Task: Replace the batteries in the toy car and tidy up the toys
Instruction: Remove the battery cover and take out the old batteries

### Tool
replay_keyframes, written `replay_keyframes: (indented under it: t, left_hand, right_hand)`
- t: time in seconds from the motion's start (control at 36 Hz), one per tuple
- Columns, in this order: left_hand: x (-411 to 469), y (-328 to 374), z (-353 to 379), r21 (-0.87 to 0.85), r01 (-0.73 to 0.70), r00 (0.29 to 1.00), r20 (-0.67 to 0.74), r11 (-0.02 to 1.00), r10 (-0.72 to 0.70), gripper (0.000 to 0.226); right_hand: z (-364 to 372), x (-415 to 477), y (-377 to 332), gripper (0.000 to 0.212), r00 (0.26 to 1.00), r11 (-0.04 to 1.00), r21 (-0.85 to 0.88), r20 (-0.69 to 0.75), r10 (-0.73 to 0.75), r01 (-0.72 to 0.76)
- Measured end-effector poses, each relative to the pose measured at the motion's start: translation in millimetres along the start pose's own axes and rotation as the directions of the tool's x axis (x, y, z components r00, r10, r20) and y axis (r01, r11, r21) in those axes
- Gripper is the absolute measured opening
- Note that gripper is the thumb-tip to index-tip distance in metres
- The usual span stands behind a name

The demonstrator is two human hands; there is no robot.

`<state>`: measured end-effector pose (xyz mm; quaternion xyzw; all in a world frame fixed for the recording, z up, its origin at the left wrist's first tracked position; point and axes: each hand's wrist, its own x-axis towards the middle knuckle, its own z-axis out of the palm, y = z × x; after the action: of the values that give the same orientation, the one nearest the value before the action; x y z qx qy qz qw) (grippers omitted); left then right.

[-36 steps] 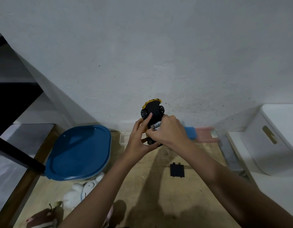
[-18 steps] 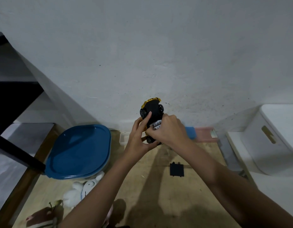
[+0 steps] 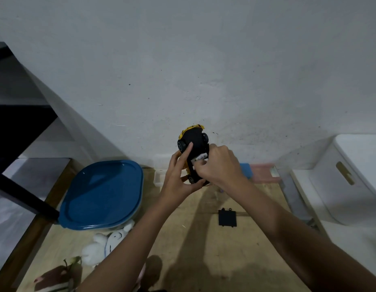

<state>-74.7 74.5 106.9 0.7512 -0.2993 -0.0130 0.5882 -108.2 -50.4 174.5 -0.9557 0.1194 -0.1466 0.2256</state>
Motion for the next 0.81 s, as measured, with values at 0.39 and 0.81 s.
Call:
replay_keyframes:
  t: [0.39, 0.81]
  left_hand:
    - [2.5, 0.4, -4.8, -0.095, 0.054, 0.999, 0.004, 0.994, -0.054, 0.098]
    - [2.8, 3.1, -1.1, -0.04, 0.013, 1.0, -0.013, 0.999, -0.014, 0.101]
  right_hand:
    - [1.6, 3.6, 5.4, 0.036, 0.998, 0.991, 0.131, 0.052, 0.021, -0.028]
    - [2.6, -2.1, -2.7, 0.038, 0.999, 0.999, 0.012, -0.014, 0.033, -0.033]
